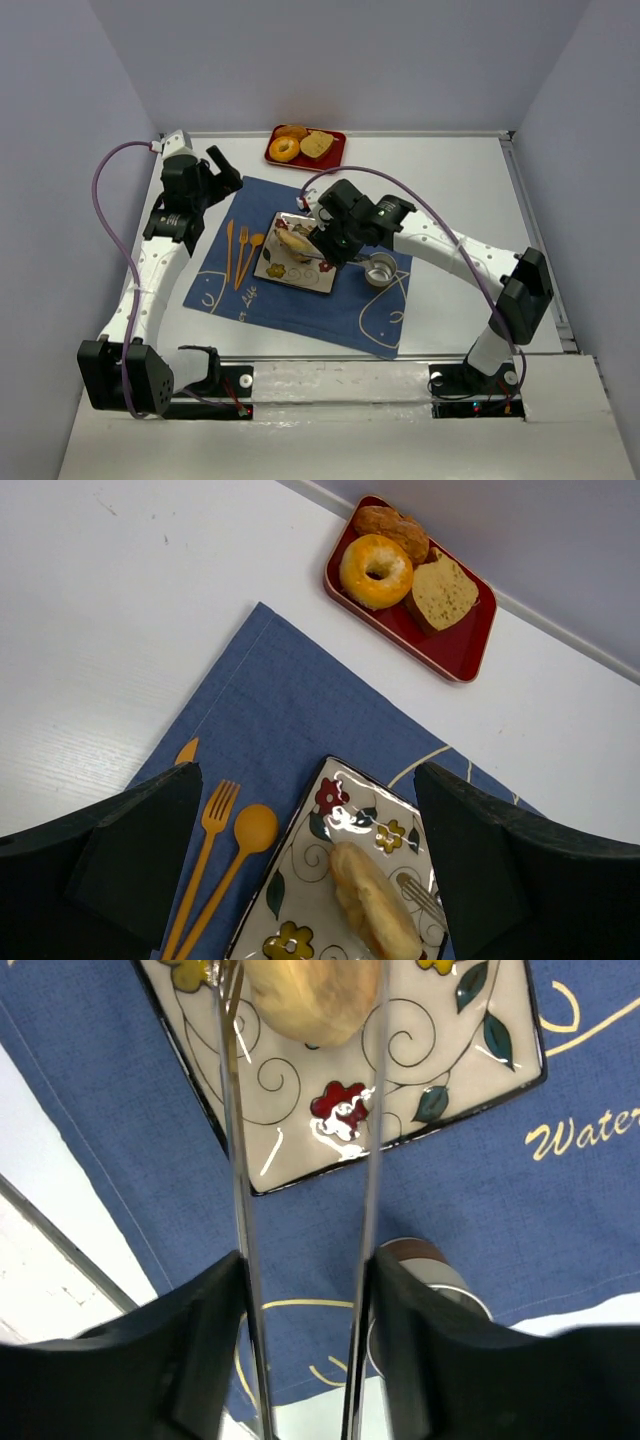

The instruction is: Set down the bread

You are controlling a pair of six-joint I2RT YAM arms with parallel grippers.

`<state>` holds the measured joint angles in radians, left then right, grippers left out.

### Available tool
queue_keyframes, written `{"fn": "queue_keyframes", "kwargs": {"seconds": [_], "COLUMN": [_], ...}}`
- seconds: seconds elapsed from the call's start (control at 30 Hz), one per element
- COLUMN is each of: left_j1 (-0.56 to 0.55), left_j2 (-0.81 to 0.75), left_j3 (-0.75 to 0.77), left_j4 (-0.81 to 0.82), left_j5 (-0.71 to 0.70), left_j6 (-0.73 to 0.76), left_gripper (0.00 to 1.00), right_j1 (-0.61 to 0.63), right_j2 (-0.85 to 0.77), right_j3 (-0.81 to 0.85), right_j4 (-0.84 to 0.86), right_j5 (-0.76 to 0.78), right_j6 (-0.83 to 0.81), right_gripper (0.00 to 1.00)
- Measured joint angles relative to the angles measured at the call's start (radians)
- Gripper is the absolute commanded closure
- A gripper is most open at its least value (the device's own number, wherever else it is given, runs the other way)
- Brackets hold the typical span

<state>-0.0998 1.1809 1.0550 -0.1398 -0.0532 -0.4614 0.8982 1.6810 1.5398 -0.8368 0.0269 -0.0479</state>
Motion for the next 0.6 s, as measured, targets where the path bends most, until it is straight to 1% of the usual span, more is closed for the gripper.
{"fn": "queue_keyframes", "kwargs": {"seconds": [0.03,0.13,0.47,0.6], "left_j1": [-0.002,-0.004,-0.012,-0.013], "left_j2": [0.000,0.000,0.000,-0.004], "left_j3": [0.000,0.000,0.000,0.000], "left_j4": [0.000,0.000,0.000,0.000], "left_j5": [0.000,0.000,-0.001,-0.002], "left_j6": [0.000,0.000,0.001,0.001], "left_gripper": [0.01,0.01,0.01,0.01], "right_j1": [0.000,0.000,0.000,0.000], "right_j2": [-0.003,-0.009,-0.076,-0.119], "right_j3": [-0.006,-0.020,-0.036,-0.036], "right_j4": [-0.001,-0.002,0.018,0.029], "right_j5": [-0.011,-0.048,-0.193,-0.232], "right_j6": [-0.005,-0.004,-0.005,-0.007], "right_gripper": [0.32,0.28,0.27,0.29]}}
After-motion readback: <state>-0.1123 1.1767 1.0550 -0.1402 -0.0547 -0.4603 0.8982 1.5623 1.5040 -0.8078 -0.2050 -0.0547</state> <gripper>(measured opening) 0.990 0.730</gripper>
